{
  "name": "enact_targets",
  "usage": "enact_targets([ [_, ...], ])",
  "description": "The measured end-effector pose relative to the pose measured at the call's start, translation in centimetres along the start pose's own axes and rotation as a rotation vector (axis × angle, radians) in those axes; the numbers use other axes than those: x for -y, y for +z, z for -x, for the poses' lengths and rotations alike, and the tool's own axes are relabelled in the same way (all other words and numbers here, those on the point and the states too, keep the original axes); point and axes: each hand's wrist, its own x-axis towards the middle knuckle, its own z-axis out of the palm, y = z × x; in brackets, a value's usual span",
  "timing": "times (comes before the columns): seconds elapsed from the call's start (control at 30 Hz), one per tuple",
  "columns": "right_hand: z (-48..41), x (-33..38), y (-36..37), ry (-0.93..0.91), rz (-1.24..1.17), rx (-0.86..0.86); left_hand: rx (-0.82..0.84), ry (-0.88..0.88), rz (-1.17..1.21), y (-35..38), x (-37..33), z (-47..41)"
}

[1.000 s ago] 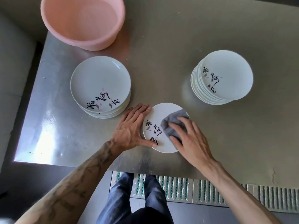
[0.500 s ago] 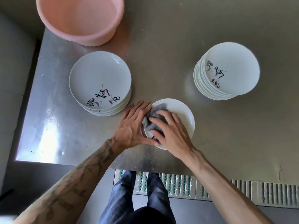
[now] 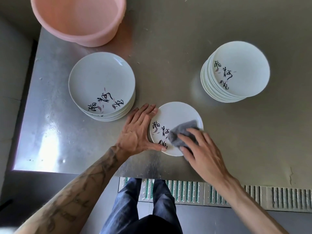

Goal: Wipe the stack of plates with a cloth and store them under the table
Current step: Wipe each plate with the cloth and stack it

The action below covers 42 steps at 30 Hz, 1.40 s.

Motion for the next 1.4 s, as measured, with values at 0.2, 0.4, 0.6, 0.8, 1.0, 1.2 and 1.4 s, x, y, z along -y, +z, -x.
enact_targets([
  [0.2,-2.3,2.9,1.9,-0.237,-0.095,0.041,0.044,0.029,-0.031,-0.1,0.3,0.0],
  [0.4,-8.3,3.3,1.8,-0.183,-0.106,0.003,0.001,-0.003,0.025,-0.3,-0.1,0.1],
  [0.6,-6.8,0.8,1.8,-0.331,0.046,0.006,-0.016,-0.003,0.020,-0.2,-0.2,0.1],
  [0.8,-5.4,0.3,1.0,0.108,0.123,-0.110,-0.026,-0.018,0.055,0.2,-0.2,0.0],
  [1.0,-4.5,0.9,1.1,0.148,0.014,-0.217,-0.020,-0.030,0.051,0.4,0.1,-0.1],
  [1.2,-6.9,2.8,1.9,-0.021,0.095,-0.046,-0.033,-0.019,0.033,0.4,-0.1,-0.1],
  [1.4,-7.3,1.7,1.7,-0.152,0.097,-0.052,-0.038,-0.009,0.029,0.4,-0.1,-0.1],
])
